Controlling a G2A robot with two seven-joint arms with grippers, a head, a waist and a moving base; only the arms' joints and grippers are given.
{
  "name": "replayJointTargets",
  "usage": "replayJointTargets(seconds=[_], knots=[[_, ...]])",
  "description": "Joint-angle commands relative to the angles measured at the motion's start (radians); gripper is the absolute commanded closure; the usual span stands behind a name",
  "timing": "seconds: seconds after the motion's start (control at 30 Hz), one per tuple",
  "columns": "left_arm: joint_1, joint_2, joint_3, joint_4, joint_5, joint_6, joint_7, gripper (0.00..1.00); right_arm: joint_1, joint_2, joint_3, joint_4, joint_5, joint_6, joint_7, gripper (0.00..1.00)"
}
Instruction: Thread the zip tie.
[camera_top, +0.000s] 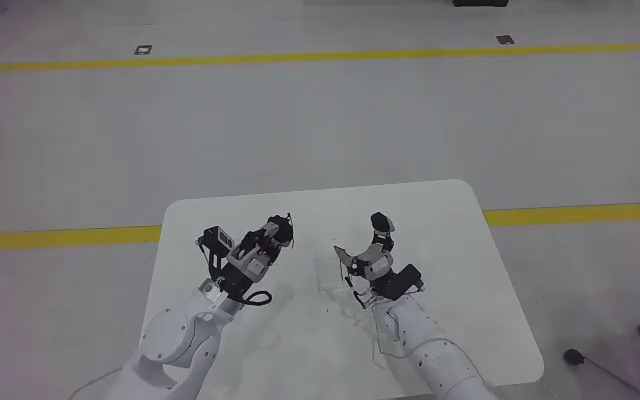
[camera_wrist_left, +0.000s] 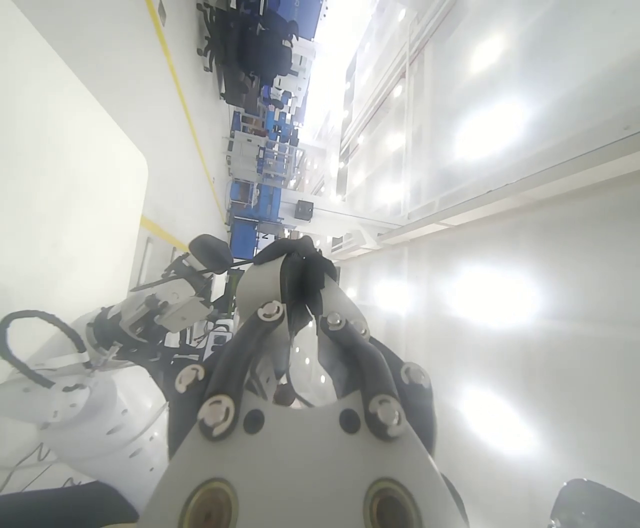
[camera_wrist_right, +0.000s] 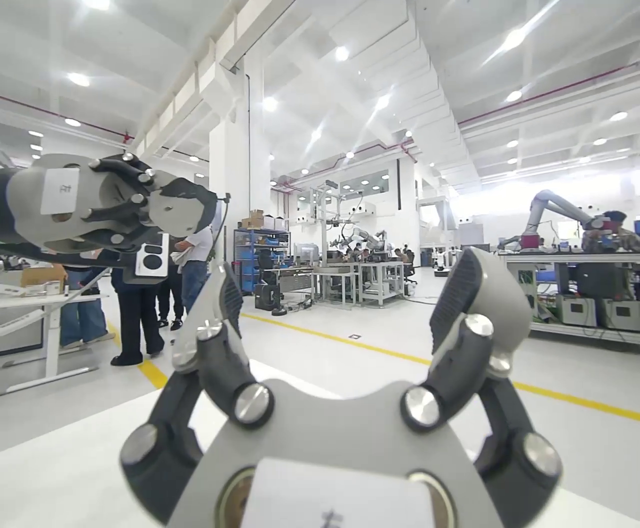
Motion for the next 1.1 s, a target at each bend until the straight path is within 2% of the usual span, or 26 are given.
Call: replayJointTargets(seconds=[0.0, 0.07, 0.17, 0.33, 0.43, 0.5, 0.57, 0.8, 0.87, 1.07], knots=[[0.002, -0.002, -0.002, 0.01, -0.028, -0.002, 0.017, 1.0, -0.003, 0.001, 0.007, -0.003, 0.008, 0.003, 0.019, 0.0], [0.009, -0.005, -0.009, 0.016, -0.091, -0.009, 0.025, 1.0, -0.015, 0.007, 0.032, -0.017, 0.05, -0.033, 0.038, 0.0], [0.023, -0.008, -0.026, 0.006, -0.201, -0.032, 0.011, 1.0, -0.034, 0.023, 0.074, -0.043, 0.056, -0.095, 0.033, 0.0], [0.038, -0.012, -0.037, -0.008, -0.323, -0.074, -0.052, 1.0, -0.065, 0.047, 0.084, -0.101, 0.085, -0.096, 0.035, 0.0], [0.039, -0.014, -0.041, -0.019, -0.374, -0.071, -0.07, 1.0, -0.071, 0.068, 0.068, -0.136, 0.085, -0.096, 0.032, 0.0], [0.041, -0.015, -0.034, -0.04, -0.428, -0.048, -0.087, 1.0, -0.077, 0.086, 0.051, -0.158, 0.063, -0.096, 0.01, 0.0], [0.043, -0.014, -0.038, -0.044, -0.428, -0.03, -0.084, 1.0, -0.079, 0.091, 0.045, -0.162, 0.06, -0.096, 0.004, 0.0], [0.043, -0.014, -0.038, -0.044, -0.428, -0.03, -0.084, 1.0, -0.079, 0.091, 0.045, -0.162, 0.06, -0.096, 0.004, 0.0], [0.041, -0.017, -0.029, -0.042, -0.448, -0.044, -0.077, 1.0, -0.08, 0.091, 0.049, -0.168, 0.066, -0.092, 0.014, 0.0], [0.034, -0.026, 0.01, -0.065, -0.531, -0.076, -0.122, 1.0, -0.116, 0.108, 0.078, -0.27, 0.164, -0.096, 0.004, 0.0]])
